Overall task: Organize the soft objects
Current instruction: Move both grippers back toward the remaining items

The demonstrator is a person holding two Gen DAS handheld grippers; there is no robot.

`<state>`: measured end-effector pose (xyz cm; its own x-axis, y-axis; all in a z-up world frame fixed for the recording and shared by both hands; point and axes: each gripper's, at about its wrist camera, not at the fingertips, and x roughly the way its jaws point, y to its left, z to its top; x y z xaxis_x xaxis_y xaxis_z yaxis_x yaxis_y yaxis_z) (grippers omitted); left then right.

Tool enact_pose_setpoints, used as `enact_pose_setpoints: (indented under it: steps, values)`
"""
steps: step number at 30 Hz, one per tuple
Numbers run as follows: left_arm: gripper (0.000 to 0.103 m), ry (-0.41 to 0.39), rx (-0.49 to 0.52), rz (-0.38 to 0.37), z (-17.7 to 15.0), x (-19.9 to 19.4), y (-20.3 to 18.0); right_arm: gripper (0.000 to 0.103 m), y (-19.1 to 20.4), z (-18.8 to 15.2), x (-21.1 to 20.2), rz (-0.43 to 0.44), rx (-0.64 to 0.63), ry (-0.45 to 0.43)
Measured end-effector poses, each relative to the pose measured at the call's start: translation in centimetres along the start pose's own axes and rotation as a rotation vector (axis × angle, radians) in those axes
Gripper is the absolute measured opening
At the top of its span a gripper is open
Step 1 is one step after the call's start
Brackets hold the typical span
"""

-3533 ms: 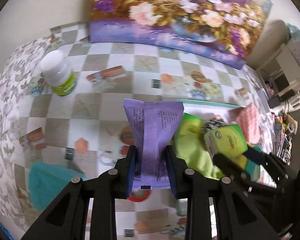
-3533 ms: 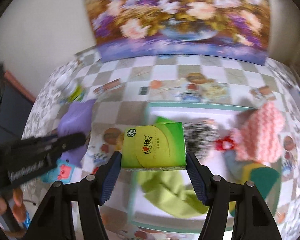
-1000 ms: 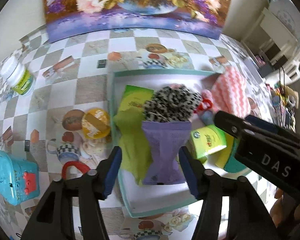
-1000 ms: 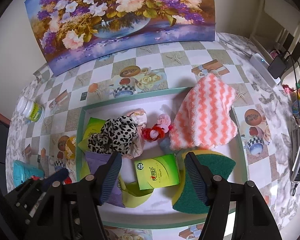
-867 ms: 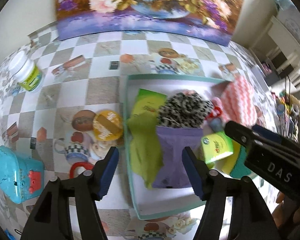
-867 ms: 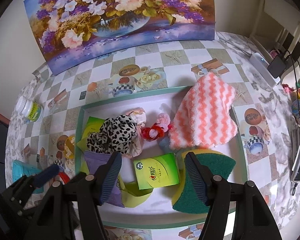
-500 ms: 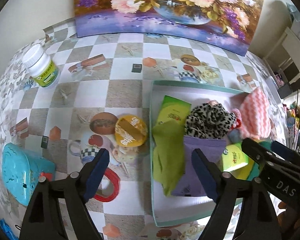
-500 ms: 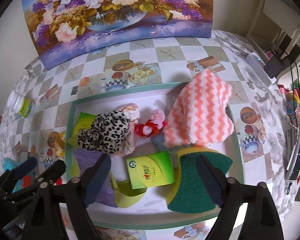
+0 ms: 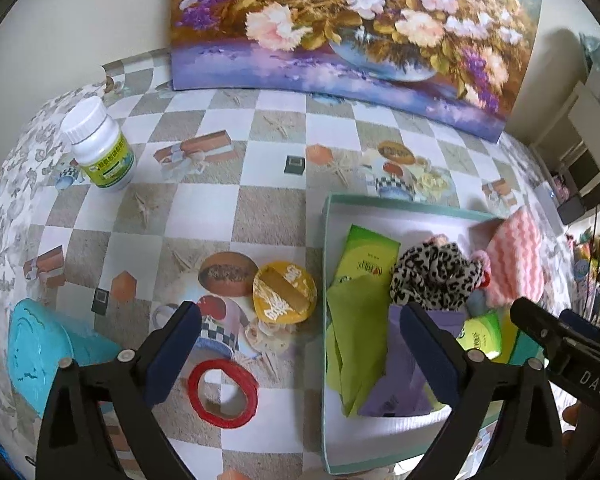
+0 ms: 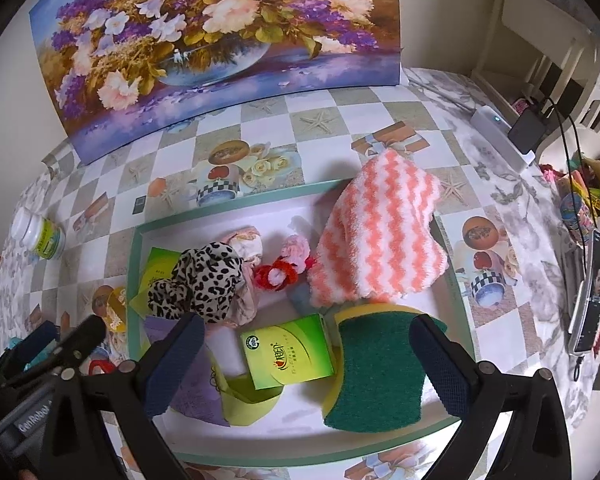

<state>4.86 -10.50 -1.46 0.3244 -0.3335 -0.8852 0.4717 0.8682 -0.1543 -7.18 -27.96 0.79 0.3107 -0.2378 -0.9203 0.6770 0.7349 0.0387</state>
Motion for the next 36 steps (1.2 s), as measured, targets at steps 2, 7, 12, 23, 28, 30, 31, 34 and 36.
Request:
enact_pose_setpoints:
  steps: [2, 7, 12, 23, 28, 30, 31, 34, 36]
  values:
    - [0.1, -0.011, -0.02, -0.024, 0.0, -0.1, 0.4, 0.103, 0.1, -0.1, -0.1, 0.001, -0.001, 0.001]
    - [0.101, -0.024, -0.063, -0.089, -0.2, -0.3, 1.2, 0.103, 0.4, -0.5, -0.5, 0.003, -0.007, 0.003]
    - [0.101, -0.036, -0.067, -0.122, -0.6, -0.7, 1.3, 0.103, 1.1, -1.2, -0.9, 0.013, -0.022, 0.005]
    - [0.101, -0.098, 0.03, 0.024, -1.6, -3.4, 1.2, 0.103, 2.7, -3.9, -1.7, 0.001, -0.083, 0.005]
    - [0.101, -0.111, -0.009, 0.049, -2.3, -4.1, 1.8, 0.103, 3.2, -4.9, -2.2, -0.001, -0.103, -0.001]
    - [0.101, -0.117, -0.015, 0.087, -2.7, -4.3, 2.0, 0.103, 3.5, -5.3, -2.3, -0.001, -0.11, 0.0]
    - [0.101, -0.119, -0.014, 0.084, -2.8, -4.4, 2.3, 0.103, 3.6, -5.4, -2.3, 0.0, -0.112, 0.001]
    - [0.101, -0.11, -0.028, 0.052, -3.4, -4.3, 3.0, 0.103, 4.0, -5.7, -2.2, 0.005, -0.122, 0.005]
    - [0.101, -0.112, -0.034, 0.053, -3.8, -4.1, 3.4, 0.103, 4.4, -5.8, -2.1, 0.013, -0.133, 0.006]
